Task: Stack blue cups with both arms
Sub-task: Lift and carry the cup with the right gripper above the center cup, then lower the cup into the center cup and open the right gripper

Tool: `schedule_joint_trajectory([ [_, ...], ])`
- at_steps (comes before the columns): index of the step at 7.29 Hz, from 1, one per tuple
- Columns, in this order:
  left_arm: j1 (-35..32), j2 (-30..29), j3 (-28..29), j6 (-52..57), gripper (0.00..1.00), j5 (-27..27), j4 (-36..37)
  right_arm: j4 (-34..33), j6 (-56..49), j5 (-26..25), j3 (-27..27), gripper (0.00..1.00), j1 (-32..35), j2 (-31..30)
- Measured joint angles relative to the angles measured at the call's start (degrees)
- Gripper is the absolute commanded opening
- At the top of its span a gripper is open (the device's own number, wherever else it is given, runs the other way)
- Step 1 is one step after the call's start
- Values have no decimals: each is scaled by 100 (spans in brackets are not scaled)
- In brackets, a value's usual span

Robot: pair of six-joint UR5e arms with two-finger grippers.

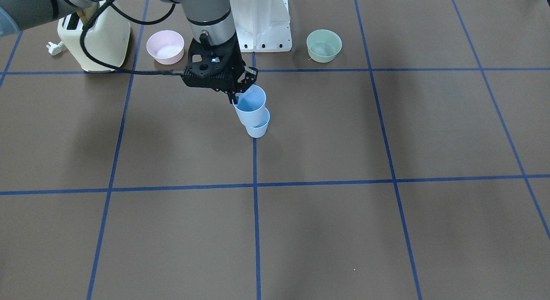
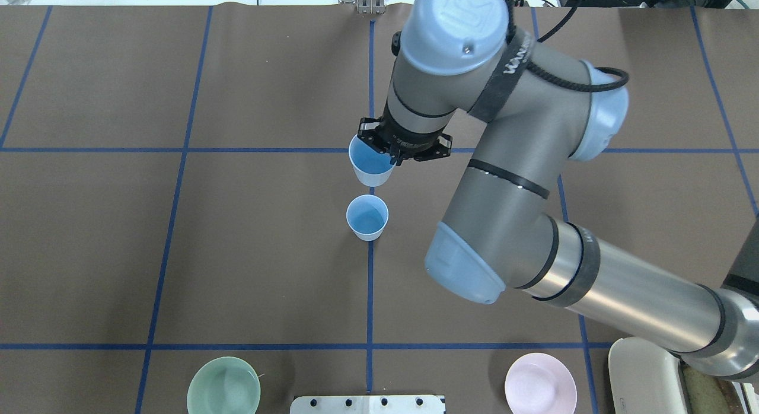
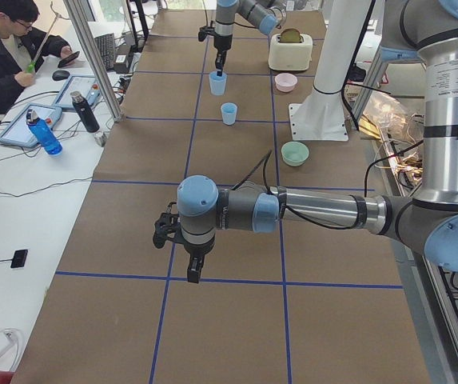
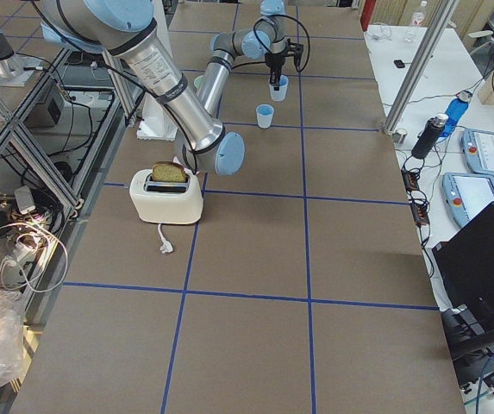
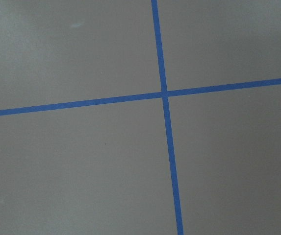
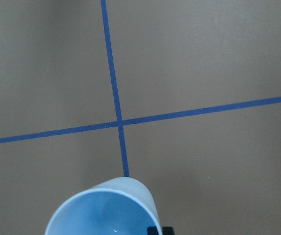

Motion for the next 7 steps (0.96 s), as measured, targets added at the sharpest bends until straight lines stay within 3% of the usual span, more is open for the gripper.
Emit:
schedule_joint_trajectory([
  [6,0,2,16,0,99,-2,-6,-32,99,-572,-434,0,-744,-122],
  [7,0,2,18,0,99,-3,-7,-22,99,-620,-463,34,-802,-157],
])
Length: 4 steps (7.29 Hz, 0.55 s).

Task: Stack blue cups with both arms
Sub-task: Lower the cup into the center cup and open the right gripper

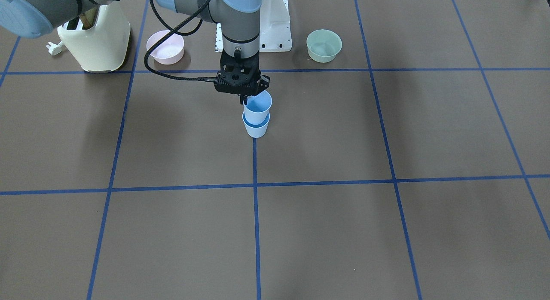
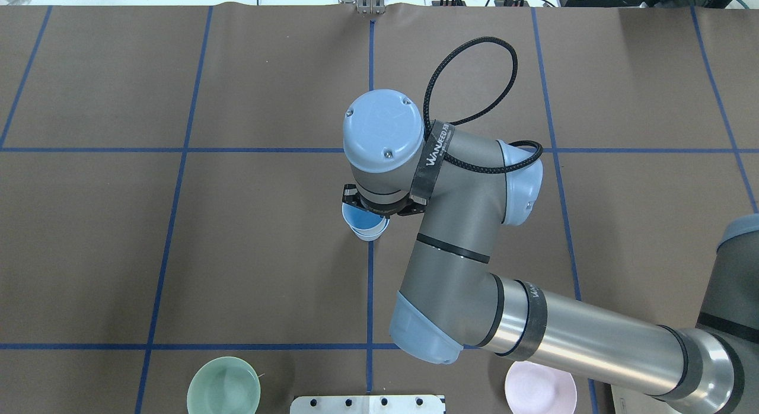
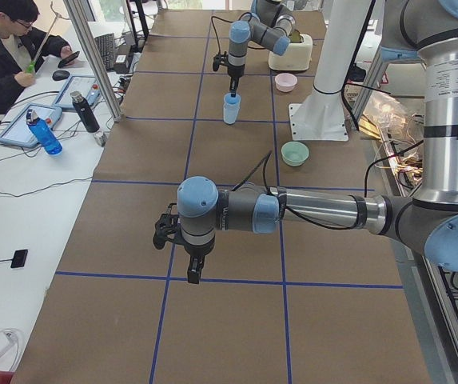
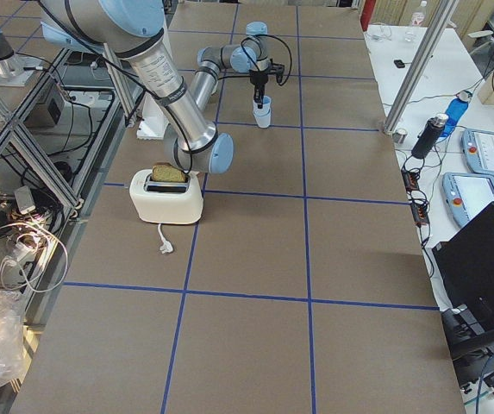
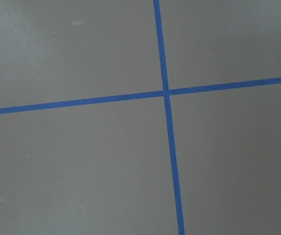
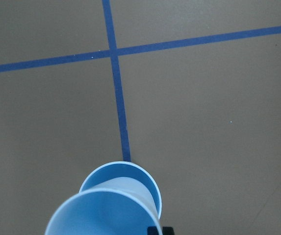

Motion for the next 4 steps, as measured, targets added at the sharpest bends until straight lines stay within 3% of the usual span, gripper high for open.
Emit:
schedule_joint_trajectory([
  [1,0,0,0,0,99,-2,0,18,2,-28,-36,99,-35,-14],
  [4,0,0,4,0,99,-2,0,43,-16,-238,-48,100,-37,1],
])
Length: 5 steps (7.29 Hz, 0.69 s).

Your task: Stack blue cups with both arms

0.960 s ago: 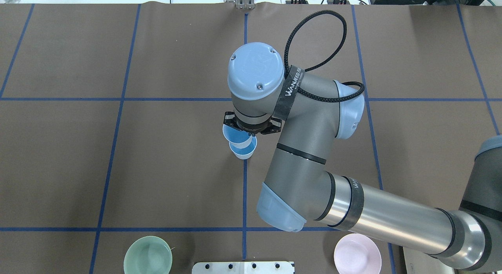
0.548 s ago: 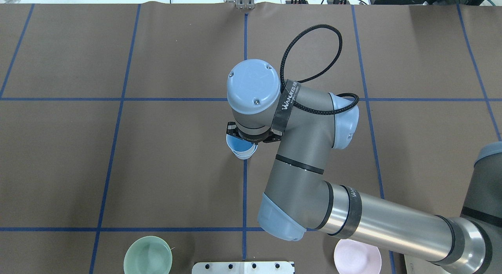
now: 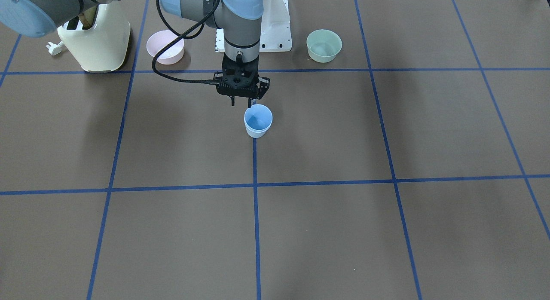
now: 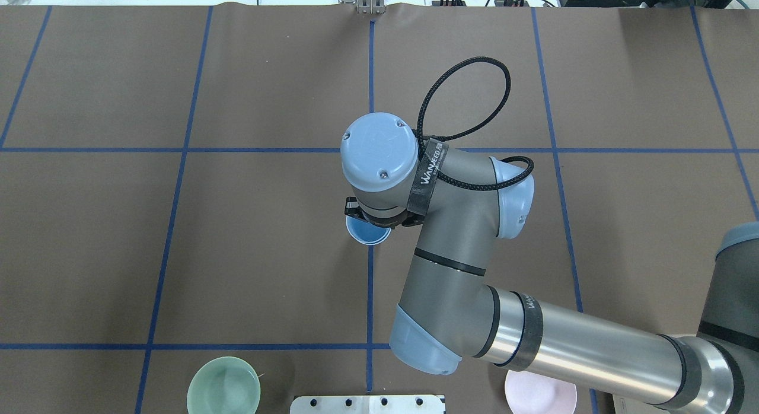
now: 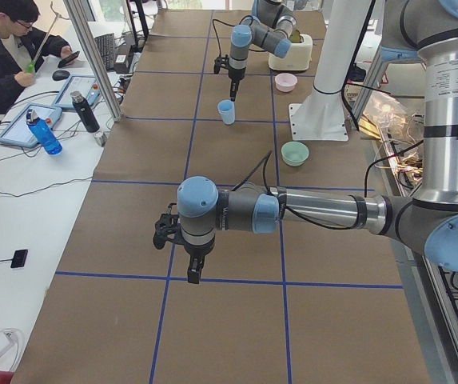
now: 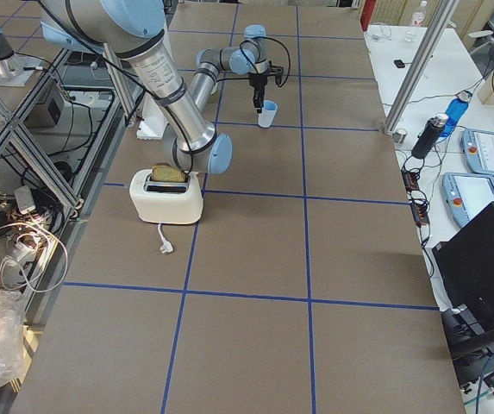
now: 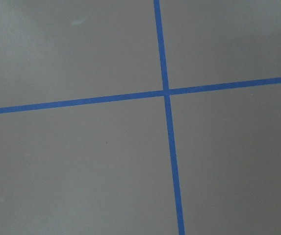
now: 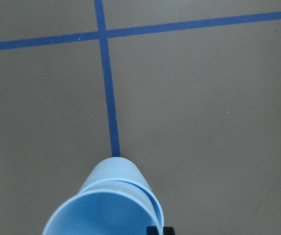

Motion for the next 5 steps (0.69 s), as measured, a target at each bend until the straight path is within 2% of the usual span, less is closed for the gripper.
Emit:
schedule_joint_trajectory([
  [2,0,49,7,4,99,-4,2,8,-169,92,65,100,369,39],
  [4,11,132,95,-198,99,-30,31,9,-1151,903,95,100,1447,-89],
  [5,15,147,73,-395,99,-36,23,17,-2055,1355,86,100,2135,-338],
])
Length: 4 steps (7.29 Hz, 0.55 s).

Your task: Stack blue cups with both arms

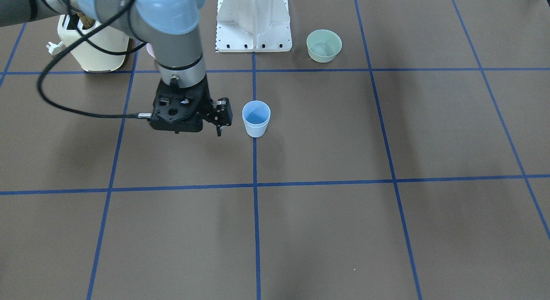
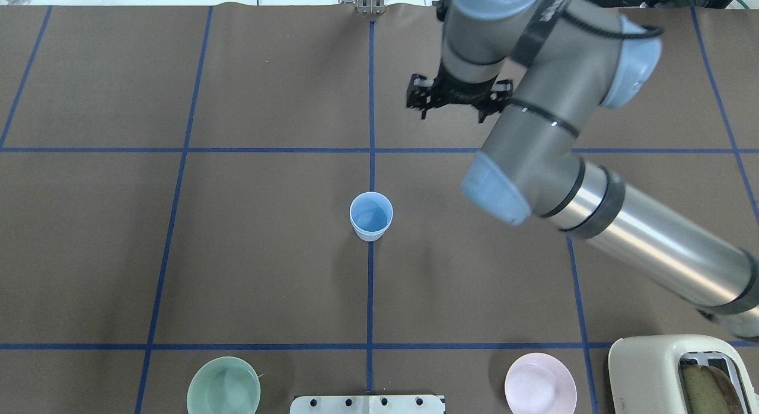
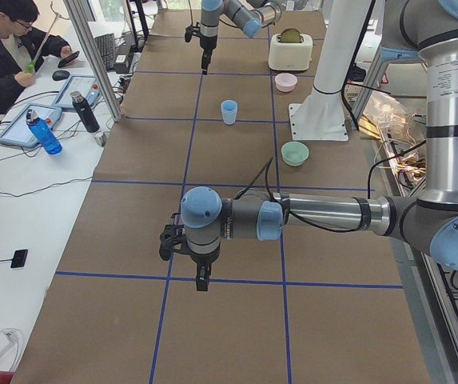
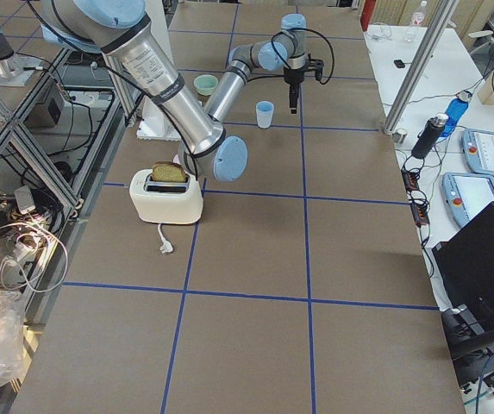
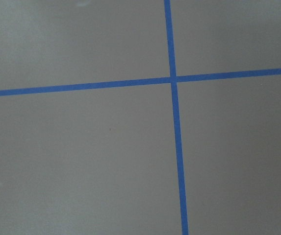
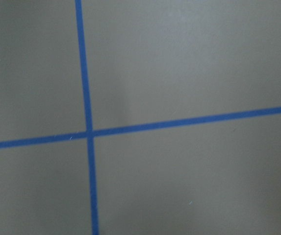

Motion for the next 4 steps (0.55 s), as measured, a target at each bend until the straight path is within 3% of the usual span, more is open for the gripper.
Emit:
schedule_joint_trajectory([
  [2,-5,53,-85,-112,99,-1,13,10,-2239,796,-233,100,1367,-635],
  [4,1,138,-112,-96,99,33,-16,11,-4283,1268,-649,100,2512,-1361],
])
